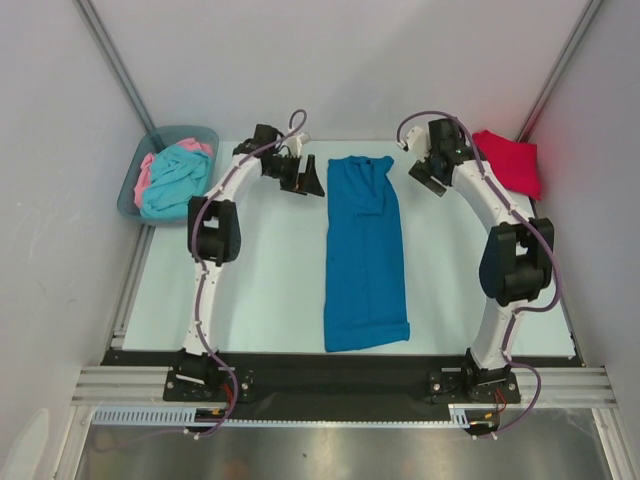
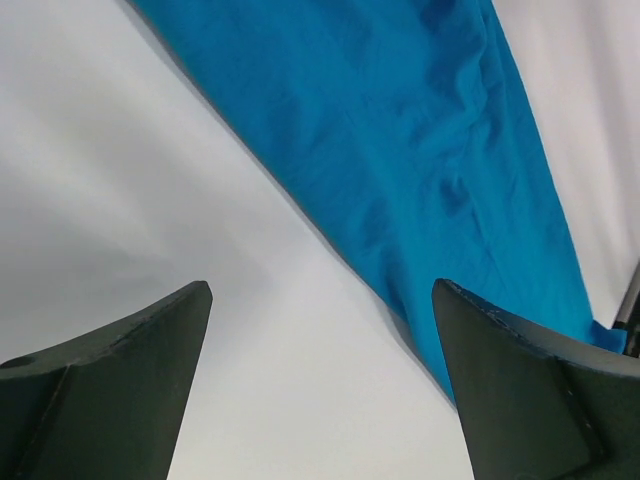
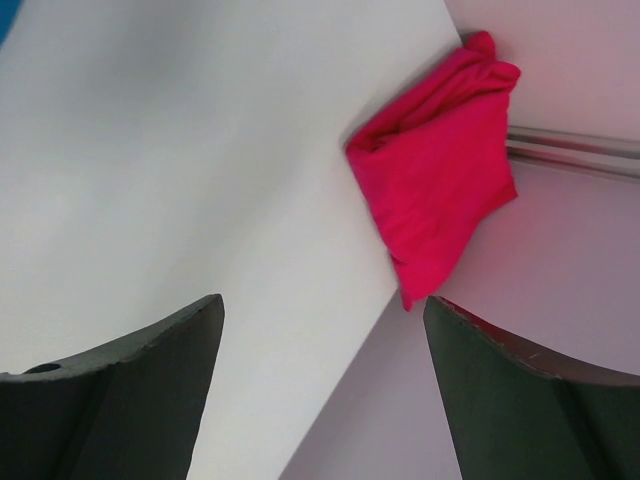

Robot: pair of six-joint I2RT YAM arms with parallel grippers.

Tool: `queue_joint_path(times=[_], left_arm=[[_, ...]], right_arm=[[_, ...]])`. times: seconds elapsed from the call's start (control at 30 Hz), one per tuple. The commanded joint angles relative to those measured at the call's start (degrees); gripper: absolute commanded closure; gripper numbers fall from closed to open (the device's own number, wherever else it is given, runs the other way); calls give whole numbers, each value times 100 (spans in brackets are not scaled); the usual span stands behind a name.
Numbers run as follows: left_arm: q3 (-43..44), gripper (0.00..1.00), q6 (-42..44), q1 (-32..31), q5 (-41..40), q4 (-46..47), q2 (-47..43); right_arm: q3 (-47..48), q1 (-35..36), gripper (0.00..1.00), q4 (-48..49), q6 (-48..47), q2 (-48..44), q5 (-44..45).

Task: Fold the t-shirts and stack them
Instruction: Fold the tshirt

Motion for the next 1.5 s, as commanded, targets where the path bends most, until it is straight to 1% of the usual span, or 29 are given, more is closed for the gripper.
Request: queue_joint_path(times=[0.0, 0.07, 0.1, 0.17, 0.27, 0.37, 0.5, 0.8, 1.07, 1.17, 1.23, 1.3, 1.33, 1.47], left_arm=[[511, 2, -444, -36, 535, 241, 222], [530, 3, -559, -45, 754, 504, 363], [556, 3, -751, -36, 833, 679, 416], [609, 3, -919, -36, 983, 803, 608], [644, 3, -1192, -36, 1001, 1050, 741], [609, 3, -1403, -19, 1018, 1488, 812], [591, 3, -1974, -1, 1097, 2296, 943], [477, 6, -2598, -27, 1141, 3097, 1146], [442, 13, -2976, -220, 1072, 3730, 1207], [442, 17, -3081, -317, 1001, 3792, 1225], [425, 22, -3108, -387, 1010, 3819, 1260], [407, 25, -3100, -423, 1036, 3810, 1278], [389, 29, -3100, -440, 1019, 3793, 1278], [310, 32, -2934, -440, 1001, 3661, 1199]], right_arm=[[-35, 13, 12, 32, -468, -514, 308], [-26, 48, 12, -12, -521, -557, 501], [35, 66, 12, -21, -539, -566, 554], [105, 127, 12, -143, -513, -601, 625], [176, 259, 12, -302, -512, -619, 818], [114, 338, 12, -381, -512, -698, 924], [70, 426, 12, -452, -574, -777, 1029], [123, 558, 12, -522, -618, -716, 1152], [202, 655, 12, -496, -644, -637, 1179], [264, 672, 13, -487, -671, -628, 1188], [290, 681, 13, -469, -662, -611, 1179], [308, 690, 13, -461, -644, -619, 1161], [299, 690, 13, -452, -636, -619, 1144], [264, 743, 14, -478, -504, -628, 1091]])
